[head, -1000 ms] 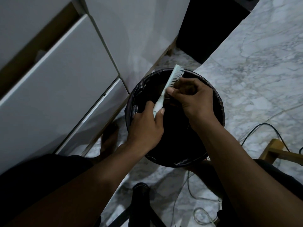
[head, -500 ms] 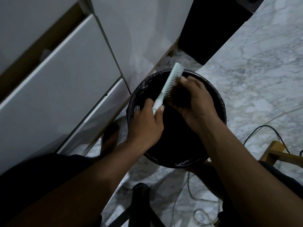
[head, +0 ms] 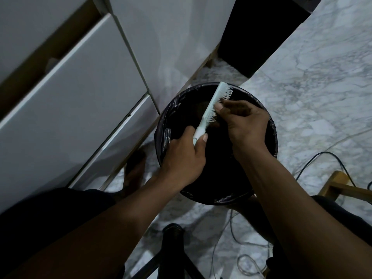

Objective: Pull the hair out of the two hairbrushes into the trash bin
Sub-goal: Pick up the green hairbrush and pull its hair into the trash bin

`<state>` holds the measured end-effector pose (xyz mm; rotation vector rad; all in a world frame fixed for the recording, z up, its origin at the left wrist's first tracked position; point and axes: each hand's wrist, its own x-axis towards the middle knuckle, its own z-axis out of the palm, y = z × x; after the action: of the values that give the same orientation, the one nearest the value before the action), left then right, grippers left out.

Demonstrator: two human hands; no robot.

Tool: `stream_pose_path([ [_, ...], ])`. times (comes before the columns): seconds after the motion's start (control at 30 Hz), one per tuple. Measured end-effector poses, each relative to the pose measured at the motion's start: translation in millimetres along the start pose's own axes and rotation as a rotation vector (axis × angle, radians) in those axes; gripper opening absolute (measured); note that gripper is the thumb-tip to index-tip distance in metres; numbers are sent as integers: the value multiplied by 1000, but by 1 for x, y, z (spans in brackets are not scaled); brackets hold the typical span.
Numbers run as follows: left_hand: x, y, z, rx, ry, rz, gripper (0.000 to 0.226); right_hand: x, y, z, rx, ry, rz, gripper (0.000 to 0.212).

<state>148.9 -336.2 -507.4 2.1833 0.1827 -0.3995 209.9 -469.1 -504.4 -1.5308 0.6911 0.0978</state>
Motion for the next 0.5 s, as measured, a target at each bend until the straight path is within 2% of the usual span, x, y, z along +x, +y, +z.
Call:
stream_pose_path([
  [0.1,3,1,0,-26,-5,-12,30,2,-5,-1,80,12,67,22],
  [0.27,11,-1,0,-58,35,-49,32,-1,-8,0,273,23,172,5],
  [0.33,14,-2,-1,-61,44,-71,33,-2,-10,1,344,23,220,7],
  [0.5,13,-4,1,-52,48,-79,32,-3,-15,2,330,28,278,17],
])
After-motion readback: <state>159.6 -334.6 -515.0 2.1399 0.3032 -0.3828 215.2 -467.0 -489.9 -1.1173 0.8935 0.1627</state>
